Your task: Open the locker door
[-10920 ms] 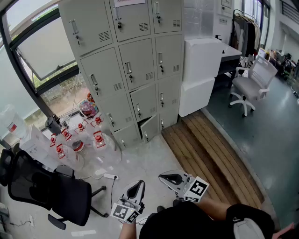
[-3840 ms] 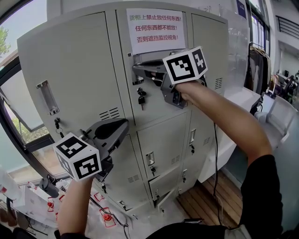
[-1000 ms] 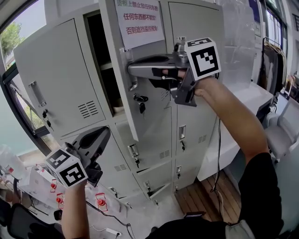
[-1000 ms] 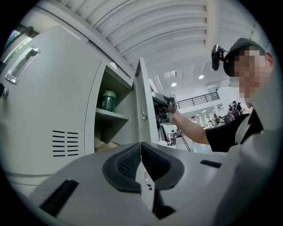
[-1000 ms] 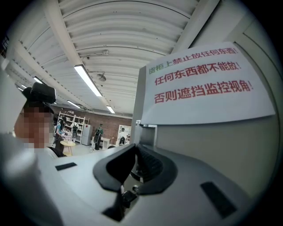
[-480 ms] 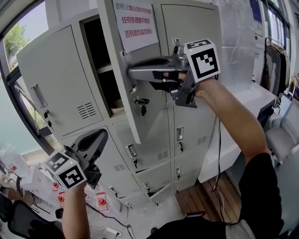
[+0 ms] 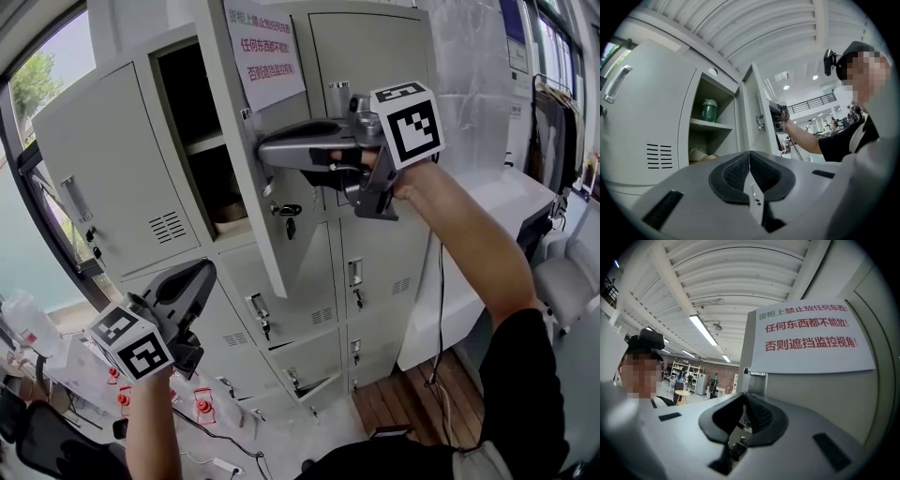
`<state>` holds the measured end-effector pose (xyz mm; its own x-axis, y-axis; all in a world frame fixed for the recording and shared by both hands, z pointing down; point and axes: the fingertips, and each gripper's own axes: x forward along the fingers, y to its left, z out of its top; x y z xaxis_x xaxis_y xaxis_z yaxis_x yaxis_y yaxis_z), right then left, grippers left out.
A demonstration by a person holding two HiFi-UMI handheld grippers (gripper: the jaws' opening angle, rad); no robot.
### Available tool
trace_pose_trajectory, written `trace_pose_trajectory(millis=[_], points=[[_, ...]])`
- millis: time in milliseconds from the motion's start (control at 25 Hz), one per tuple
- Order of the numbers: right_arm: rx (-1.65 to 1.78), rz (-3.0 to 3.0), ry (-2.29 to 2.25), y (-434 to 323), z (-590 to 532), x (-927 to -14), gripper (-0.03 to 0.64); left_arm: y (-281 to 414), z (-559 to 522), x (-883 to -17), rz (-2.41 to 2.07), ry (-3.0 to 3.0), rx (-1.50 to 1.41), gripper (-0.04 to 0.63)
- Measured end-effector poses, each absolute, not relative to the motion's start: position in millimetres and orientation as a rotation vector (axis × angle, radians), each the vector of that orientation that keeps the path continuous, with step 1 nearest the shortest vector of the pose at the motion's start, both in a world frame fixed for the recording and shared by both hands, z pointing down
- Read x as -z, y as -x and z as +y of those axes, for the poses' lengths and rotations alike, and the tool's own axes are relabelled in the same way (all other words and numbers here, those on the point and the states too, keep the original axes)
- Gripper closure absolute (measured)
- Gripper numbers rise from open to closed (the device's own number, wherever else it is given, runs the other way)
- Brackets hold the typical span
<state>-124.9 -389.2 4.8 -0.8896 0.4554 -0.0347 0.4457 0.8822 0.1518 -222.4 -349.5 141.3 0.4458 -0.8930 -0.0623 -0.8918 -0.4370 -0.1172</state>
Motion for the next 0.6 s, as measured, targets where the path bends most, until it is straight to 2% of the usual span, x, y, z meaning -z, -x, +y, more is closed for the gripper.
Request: trace_pose_trajectory(millis=[600], points=[[-0.163, 2.916, -0.851, 68, -398, -6, 0.584, 177, -362, -137, 1.625, 2.516, 0.043, 0.58]])
